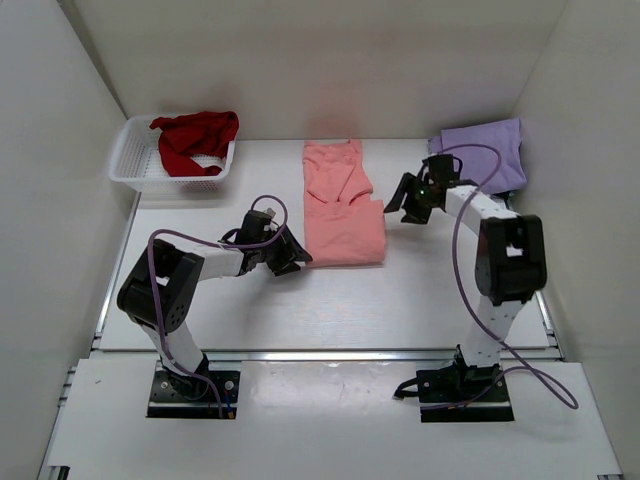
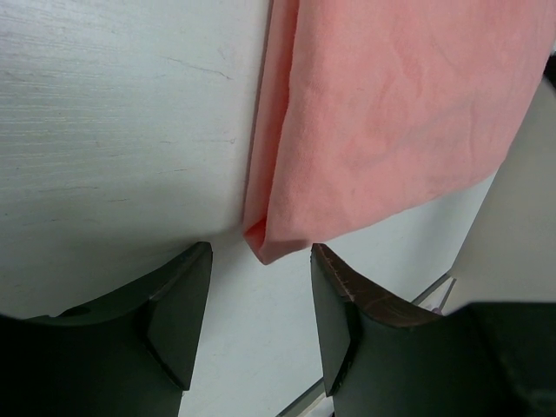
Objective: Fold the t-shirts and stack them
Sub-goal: Fold the folded rectangular tshirt in 1/3 of the way
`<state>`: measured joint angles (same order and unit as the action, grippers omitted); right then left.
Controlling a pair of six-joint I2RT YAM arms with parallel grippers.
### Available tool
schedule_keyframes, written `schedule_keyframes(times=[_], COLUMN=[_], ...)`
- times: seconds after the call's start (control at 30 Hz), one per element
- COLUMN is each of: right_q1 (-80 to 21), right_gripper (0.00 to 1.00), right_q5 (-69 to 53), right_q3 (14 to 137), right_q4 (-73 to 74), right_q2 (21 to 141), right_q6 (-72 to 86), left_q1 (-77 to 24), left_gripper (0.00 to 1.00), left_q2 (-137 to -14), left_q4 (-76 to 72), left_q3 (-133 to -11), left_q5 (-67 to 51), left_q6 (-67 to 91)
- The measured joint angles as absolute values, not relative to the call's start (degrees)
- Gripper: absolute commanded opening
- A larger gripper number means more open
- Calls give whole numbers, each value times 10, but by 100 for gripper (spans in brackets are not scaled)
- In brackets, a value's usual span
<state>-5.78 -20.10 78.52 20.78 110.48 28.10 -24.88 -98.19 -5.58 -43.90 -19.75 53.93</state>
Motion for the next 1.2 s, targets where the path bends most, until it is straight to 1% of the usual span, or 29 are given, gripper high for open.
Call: schedule_keyframes(times=[0.1, 0.2, 0.3, 0.33, 0.37, 0.5, 0.57, 0.63, 0.67, 0.73, 0.8, 0.83, 0.9, 0.93, 1.0, 1.2], right_q1=[-51, -53, -66, -72, -76, -87, -88, -90, -90, -90, -90, -89, -86, -84, -78, -74], right_gripper=[57, 58, 58, 61, 61, 61, 62, 61, 61, 61, 58, 58, 59, 58, 59, 60], right_q5=[-204, -217, -235, -241, -247, -280, -290, -302, -306, -307, -298, -293, -283, -279, -270, -267], right_q3=[675, 586, 522, 502, 487, 454, 453, 456, 459, 463, 464, 464, 460, 457, 450, 395], right_q4=[196, 176, 151, 141, 130, 79, 55, 31, 23, 15, 12, 12, 12, 14, 19, 10], right_q2=[1014, 958, 937, 933, 932, 933, 944, 957, 962, 969, 968, 966, 958, 951, 930, 843], right_q6=[301, 329, 359, 370, 380, 416, 425, 435, 438, 443, 447, 449, 451, 451, 451, 470], left_q1=[-250, -253, -256, -259, -261, -269, -272, -272, -273, -273, -274, -274, -274, -274, -274, -274], left_gripper=[61, 61, 61, 61, 61, 58, 53, 44, 42, 32, 18, 13, 10, 2, 0, 0], left_q2=[-982, -983, -986, -989, -991, -1002, -1005, -1011, -1014, -1020, -1025, -1027, -1027, -1027, -1027, -1027], left_q4=[-56, -58, -65, -67, -69, -80, -84, -89, -91, -95, -96, -97, -99, -100, -103, -115], left_q3=[-440, -440, -440, -442, -444, -451, -451, -452, -451, -451, -451, -451, -451, -451, -449, -442], left_q5=[-194, -190, -188, -188, -188, -187, -186, -184, -184, -183, -181, -181, -181, -181, -181, -181], left_q6=[541, 545, 552, 555, 556, 567, 571, 576, 581, 584, 586, 587, 587, 587, 588, 592])
